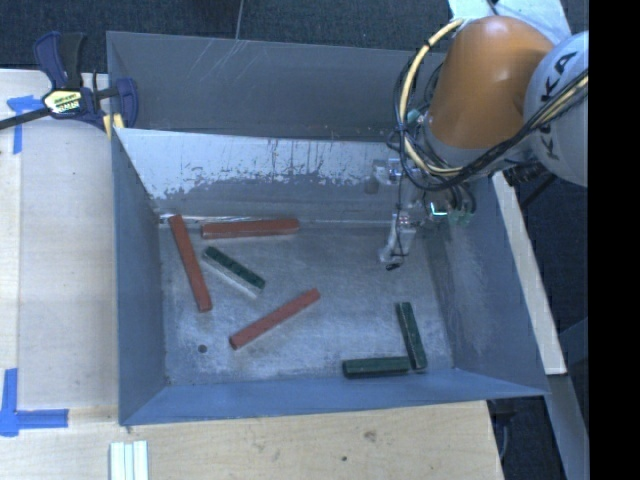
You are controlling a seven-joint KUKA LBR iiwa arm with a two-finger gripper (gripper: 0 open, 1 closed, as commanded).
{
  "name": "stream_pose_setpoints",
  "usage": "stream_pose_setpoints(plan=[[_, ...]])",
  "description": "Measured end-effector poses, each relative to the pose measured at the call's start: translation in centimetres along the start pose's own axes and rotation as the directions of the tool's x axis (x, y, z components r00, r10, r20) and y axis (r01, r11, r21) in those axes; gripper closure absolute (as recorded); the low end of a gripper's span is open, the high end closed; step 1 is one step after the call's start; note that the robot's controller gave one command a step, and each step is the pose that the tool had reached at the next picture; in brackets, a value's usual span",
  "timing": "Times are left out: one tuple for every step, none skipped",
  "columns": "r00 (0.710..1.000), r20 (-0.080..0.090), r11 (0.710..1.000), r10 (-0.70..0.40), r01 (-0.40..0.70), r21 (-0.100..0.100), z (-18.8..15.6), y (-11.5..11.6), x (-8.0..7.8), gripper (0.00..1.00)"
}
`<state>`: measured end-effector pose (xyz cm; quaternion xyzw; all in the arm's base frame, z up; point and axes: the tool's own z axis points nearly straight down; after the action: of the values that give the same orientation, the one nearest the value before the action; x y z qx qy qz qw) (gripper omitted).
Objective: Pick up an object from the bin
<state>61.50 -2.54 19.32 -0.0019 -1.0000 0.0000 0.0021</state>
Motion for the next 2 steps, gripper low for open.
stream_pose_setpoints(plan=[[1.0, 0.008, 1.0, 0.0, 0.0, 0.0, -0.5, 0.0, -0.2, 0.0], [0.992, 0.01, 0.992, -0.126, 0.126, 0.002, 3.9, 2.8, 1.5, 0.0]])
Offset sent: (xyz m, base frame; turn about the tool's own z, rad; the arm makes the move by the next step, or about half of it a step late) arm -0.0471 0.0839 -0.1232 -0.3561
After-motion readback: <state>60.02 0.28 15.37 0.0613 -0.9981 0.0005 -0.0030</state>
